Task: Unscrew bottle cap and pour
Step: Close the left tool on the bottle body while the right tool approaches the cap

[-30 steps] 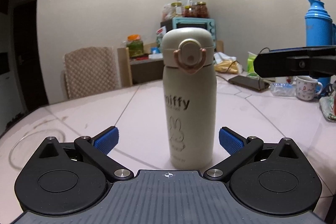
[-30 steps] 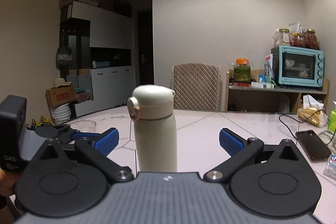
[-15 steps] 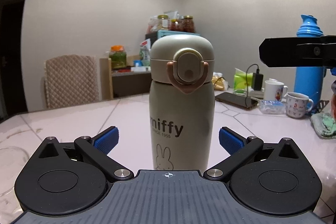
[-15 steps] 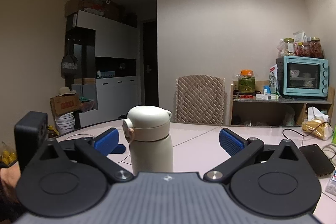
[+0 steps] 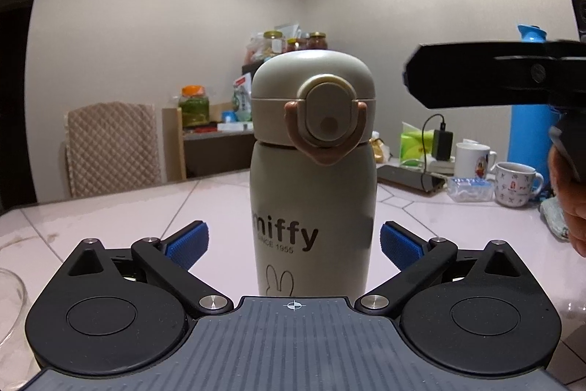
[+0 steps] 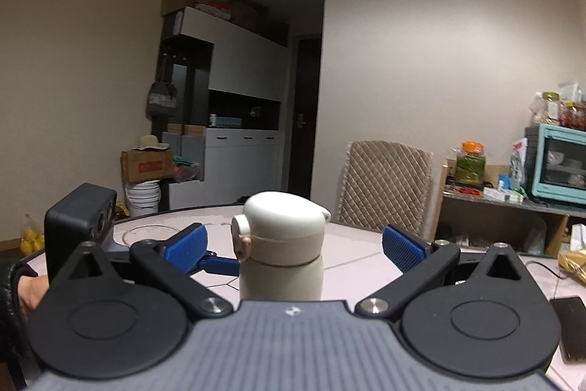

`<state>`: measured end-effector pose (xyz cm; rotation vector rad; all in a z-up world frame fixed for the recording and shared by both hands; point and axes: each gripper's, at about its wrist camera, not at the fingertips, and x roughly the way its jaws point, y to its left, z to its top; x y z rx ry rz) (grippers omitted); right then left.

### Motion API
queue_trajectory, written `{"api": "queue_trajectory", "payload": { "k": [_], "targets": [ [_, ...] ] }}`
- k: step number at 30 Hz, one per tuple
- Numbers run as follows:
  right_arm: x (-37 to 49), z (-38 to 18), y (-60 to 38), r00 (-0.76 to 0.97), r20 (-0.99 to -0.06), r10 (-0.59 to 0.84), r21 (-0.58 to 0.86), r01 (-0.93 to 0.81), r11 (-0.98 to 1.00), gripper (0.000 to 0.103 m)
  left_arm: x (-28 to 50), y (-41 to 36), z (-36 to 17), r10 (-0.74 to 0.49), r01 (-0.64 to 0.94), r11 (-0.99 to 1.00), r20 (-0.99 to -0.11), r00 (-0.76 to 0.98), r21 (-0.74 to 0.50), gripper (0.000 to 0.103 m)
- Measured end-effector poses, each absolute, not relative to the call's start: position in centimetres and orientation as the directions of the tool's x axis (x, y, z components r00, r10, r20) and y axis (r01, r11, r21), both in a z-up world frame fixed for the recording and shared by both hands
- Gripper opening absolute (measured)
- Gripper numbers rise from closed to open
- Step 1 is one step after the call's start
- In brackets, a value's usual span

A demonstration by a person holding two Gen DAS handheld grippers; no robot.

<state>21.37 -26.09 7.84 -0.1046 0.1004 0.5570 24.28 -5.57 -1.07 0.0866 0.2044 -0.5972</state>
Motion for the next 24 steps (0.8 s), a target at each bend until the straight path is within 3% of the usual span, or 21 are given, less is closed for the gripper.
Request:
{"api": "queue_trajectory", "payload": {
  "k": [10,15,24],
  "targets": [
    [21.11,7.61,-25.51,0.811,-0.111,0.575,-0.106,-0.585,0.804,0.103,24.40,-6.64,-1.41,-0.565,0.581,0.813,-0.203,0.800,0.028,0.097],
    [20.92,7.37,-25.56,0.807,-0.113,0.580,-0.101,-0.590,0.801,0.103,24.45,-6.71,-1.38,-0.566,0.580,0.814,-0.194,0.801,0.019,0.087],
    [21.38,7.32,-25.24,0.804,-0.113,0.583,-0.099,-0.593,0.799,0.103,24.23,-6.46,-0.97,-0.570,0.579,0.815,-0.169,0.804,0.008,0.087]
  ]
}}
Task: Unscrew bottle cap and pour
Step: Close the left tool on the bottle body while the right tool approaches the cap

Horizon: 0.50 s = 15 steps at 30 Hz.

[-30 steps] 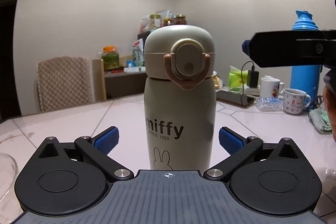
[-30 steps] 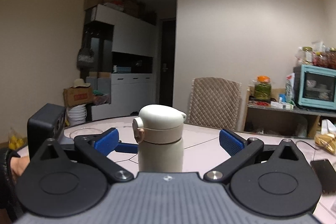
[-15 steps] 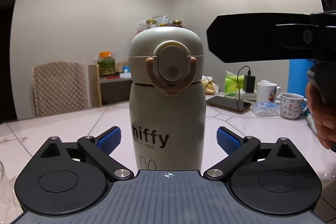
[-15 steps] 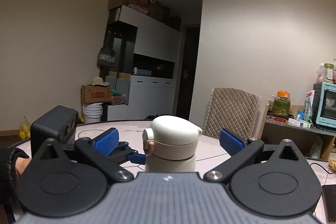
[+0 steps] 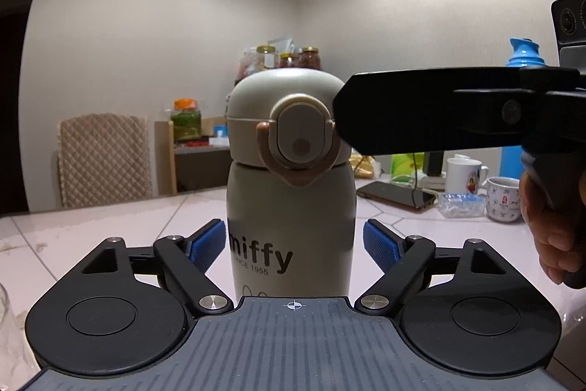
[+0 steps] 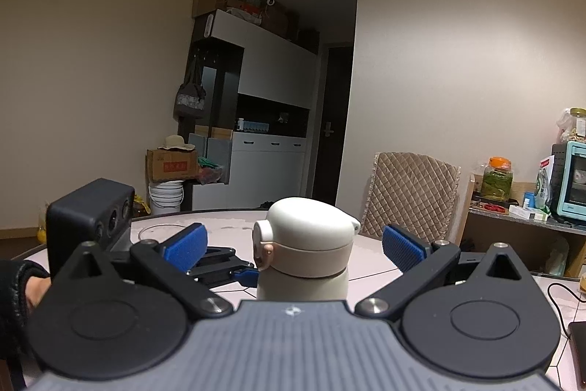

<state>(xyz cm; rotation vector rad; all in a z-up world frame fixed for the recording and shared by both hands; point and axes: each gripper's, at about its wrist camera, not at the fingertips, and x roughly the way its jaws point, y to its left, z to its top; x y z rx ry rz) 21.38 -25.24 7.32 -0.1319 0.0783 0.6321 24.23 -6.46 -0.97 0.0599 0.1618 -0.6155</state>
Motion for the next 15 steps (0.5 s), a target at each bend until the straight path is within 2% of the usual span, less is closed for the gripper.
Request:
{"api": "queue_trajectory", "payload": {
  "k": [7,8,15],
  "targets": [
    [22.3,7.4,-24.8,0.816,-0.124,0.564,-0.076,-0.575,0.815,0.103,24.3,-6.6,-0.9,-0.570,0.580,0.815,-0.171,0.804,0.010,0.078],
    [22.5,7.4,-24.8,0.816,-0.124,0.565,-0.075,-0.575,0.815,0.103,24.3,-6.5,-0.9,-0.570,0.580,0.815,-0.171,0.804,0.010,0.073],
    [23.2,7.8,-24.2,0.827,-0.127,0.547,-0.070,-0.558,0.827,0.103,24.3,-6.4,-0.9,-0.567,0.577,0.817,-0.177,0.804,0.005,0.073]
  ]
}}
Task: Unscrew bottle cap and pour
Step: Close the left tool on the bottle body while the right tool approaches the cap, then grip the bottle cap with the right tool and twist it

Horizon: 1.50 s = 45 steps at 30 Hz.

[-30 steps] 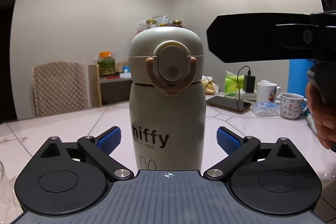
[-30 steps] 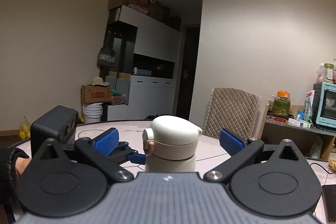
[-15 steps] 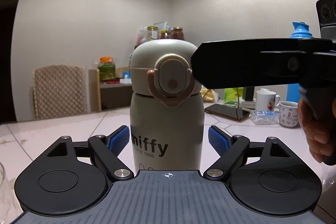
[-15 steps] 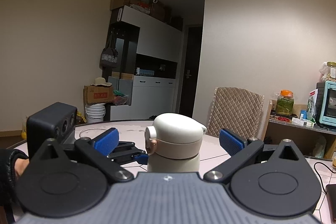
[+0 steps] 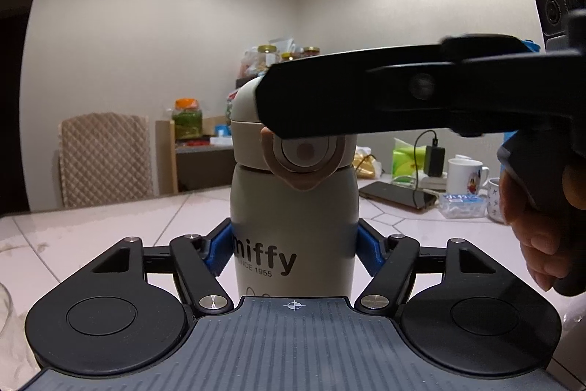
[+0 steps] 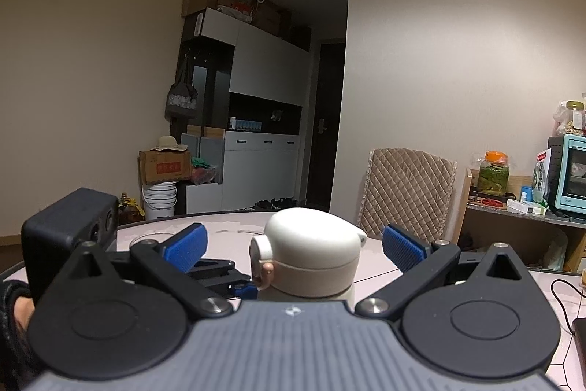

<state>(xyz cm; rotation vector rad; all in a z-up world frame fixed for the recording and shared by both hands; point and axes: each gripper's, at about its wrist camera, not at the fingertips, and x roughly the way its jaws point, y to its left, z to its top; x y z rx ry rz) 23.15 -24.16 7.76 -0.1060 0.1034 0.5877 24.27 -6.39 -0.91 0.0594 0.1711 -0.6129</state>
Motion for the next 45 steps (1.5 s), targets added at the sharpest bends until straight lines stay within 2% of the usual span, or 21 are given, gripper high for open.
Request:
{"api": "queue_trajectory", "payload": {
  "k": [8,19,24,28,30,34,38,45],
  "targets": [
    [24.4,7.6,-23.4,0.868,-0.175,0.465,-0.048,-0.480,0.876,0.103,24.4,-6.2,-1.0,-0.569,0.577,0.817,-0.176,0.804,-0.006,0.072],
    [25.1,7.6,-22.8,0.891,-0.170,0.422,-0.040,-0.434,0.900,0.102,24.1,-6.0,-1.3,-0.570,0.579,0.816,-0.169,0.804,-0.001,0.072],
    [25.2,7.4,-22.6,0.890,-0.173,0.422,-0.034,-0.433,0.901,0.096,24.0,-5.8,-1.4,-0.569,0.578,0.816,-0.168,0.805,0.003,0.072],
    [25.3,7.3,-22.4,0.891,-0.176,0.418,-0.035,-0.430,0.902,0.093,26.3,-9.3,0.8,-0.571,0.580,0.814,-0.180,0.801,-0.004,0.072],
    [25.3,7.3,-22.3,0.892,-0.178,0.415,-0.033,-0.427,0.904,0.088,26.6,-9.8,1.0,-0.571,0.580,0.814,-0.180,0.801,-0.004,0.072],
    [25.4,7.1,-22.2,0.894,-0.181,0.410,-0.030,-0.421,0.906,0.084,26.6,-9.8,0.3,-0.569,0.578,0.816,-0.178,0.803,-0.003,0.072],
    [25.5,7.1,-22.1,0.893,-0.189,0.408,-0.031,-0.420,0.907,0.075,26.8,-9.7,-0.3,-0.568,0.576,0.817,-0.177,0.804,-0.001,0.072],
    [25.6,7.0,-22.2,0.885,-0.184,0.428,-0.034,-0.441,0.897,0.074,27.4,-9.7,-0.1,-0.569,0.578,0.816,-0.176,0.803,-0.002,0.072]
  ]
}}
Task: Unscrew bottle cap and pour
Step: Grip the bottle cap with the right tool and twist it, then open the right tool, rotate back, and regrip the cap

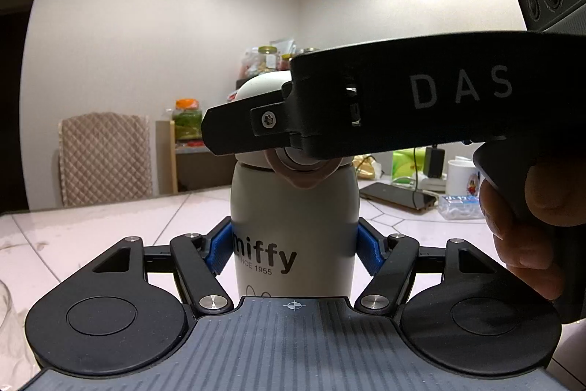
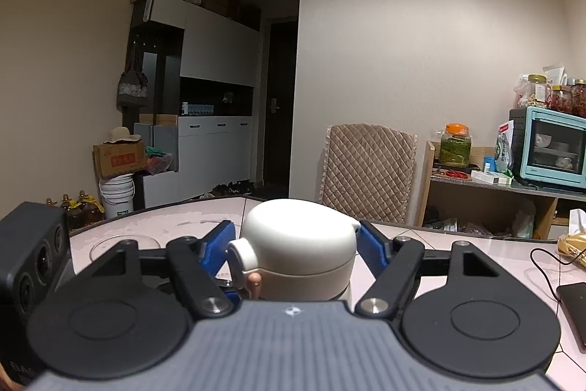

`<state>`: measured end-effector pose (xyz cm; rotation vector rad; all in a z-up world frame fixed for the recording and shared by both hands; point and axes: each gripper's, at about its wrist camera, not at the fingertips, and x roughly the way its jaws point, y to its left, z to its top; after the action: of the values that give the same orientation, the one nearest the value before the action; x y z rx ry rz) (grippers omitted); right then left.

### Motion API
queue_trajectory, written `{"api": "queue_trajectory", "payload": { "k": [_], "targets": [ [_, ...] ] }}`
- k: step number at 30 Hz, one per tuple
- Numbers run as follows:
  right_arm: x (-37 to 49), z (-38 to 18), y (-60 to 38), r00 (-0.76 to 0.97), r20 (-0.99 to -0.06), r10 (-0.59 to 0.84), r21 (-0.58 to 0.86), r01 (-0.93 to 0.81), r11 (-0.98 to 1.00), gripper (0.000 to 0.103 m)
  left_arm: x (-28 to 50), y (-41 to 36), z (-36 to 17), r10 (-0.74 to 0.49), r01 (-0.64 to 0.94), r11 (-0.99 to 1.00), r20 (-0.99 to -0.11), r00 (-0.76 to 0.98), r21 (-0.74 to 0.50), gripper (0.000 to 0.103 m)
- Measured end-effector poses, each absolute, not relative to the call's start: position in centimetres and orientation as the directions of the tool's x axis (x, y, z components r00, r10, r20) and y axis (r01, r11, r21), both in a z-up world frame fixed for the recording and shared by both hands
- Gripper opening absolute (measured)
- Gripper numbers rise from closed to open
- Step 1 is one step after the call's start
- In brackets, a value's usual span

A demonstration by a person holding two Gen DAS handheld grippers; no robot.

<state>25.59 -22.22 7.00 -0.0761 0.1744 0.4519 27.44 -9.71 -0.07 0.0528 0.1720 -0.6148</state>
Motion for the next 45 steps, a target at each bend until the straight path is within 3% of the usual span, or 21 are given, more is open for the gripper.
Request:
{"api": "queue_trajectory", "payload": {
  "k": [24,28,29,30,31,45],
  "targets": [
    [30.0,8.3,-28.4,0.523,-0.205,0.827,-0.048,-0.850,0.525,0.074,28.2,-7.3,-0.3,-0.582,0.591,0.806,-0.171,0.795,0.005,0.072],
    [29.5,8.7,-28.1,0.544,-0.205,0.814,-0.057,-0.837,0.545,0.075,27.2,-5.9,-1.1,-0.584,0.593,0.805,-0.173,0.793,0.005,0.072],
    [29.4,8.7,-28.0,0.552,-0.205,0.808,-0.059,-0.831,0.553,0.080,27.1,-5.5,-0.8,-0.585,0.595,0.804,-0.173,0.792,0.005,0.072],
    [29.0,8.9,-27.9,0.573,-0.200,0.795,-0.053,-0.817,0.575,0.092,26.5,-5.3,-0.3,-0.589,0.599,0.801,-0.175,0.789,0.005,0.072],
    [28.6,9.0,-27.8,0.592,-0.196,0.782,-0.048,-0.802,0.596,0.095,26.2,-5.1,0.0,-0.592,0.602,0.799,-0.176,0.787,0.005,0.072],
    [24.7,8.8,-25.1,0.857,-0.151,0.493,-0.029,-0.503,0.864,0.094,26.2,-8.7,-0.3,-0.584,0.594,0.804,-0.177,0.792,0.003,0.072]
  ]
}}
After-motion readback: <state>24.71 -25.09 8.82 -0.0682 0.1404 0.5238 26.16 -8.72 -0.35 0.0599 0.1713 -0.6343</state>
